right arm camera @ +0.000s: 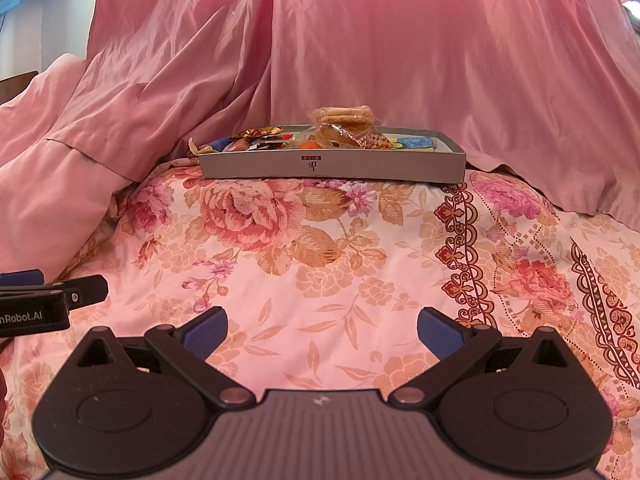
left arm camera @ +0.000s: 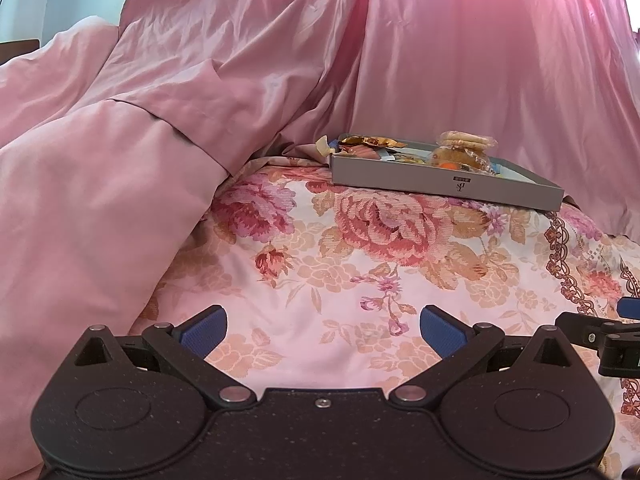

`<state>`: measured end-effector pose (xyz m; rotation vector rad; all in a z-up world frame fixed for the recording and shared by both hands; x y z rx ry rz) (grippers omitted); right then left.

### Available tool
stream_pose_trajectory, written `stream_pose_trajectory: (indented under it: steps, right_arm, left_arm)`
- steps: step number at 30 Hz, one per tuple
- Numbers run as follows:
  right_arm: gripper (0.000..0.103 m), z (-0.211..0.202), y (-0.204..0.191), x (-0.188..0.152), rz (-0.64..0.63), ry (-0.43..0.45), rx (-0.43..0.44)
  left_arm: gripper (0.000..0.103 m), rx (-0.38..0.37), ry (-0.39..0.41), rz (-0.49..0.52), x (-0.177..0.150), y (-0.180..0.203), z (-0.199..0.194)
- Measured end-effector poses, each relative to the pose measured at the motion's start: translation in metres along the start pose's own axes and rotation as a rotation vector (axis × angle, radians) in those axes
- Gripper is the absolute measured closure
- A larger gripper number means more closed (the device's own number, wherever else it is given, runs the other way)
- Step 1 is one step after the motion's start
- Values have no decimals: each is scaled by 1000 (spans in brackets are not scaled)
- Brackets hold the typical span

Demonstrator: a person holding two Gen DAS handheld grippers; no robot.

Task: Organize snacks

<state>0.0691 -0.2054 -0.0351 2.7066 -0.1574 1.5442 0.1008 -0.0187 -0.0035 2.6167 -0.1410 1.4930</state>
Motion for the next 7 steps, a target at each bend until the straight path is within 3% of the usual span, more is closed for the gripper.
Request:
stream_pose_trajectory:
  steps: [7]
  right_arm:
    - [0,0,0,0,0,0,0]
  left_arm:
    - [1,-6,-6,-3,-1,0,1]
Point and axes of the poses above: each gripper's, at about its wrist camera, not at the fingertips, and z roughly the way its jaws point, y to its right, x to its top, the point moved 4 cm from there along z, roughly the way its jaws point, and after that the axes turned 4 degrees about -x, right-handed, at the moved point
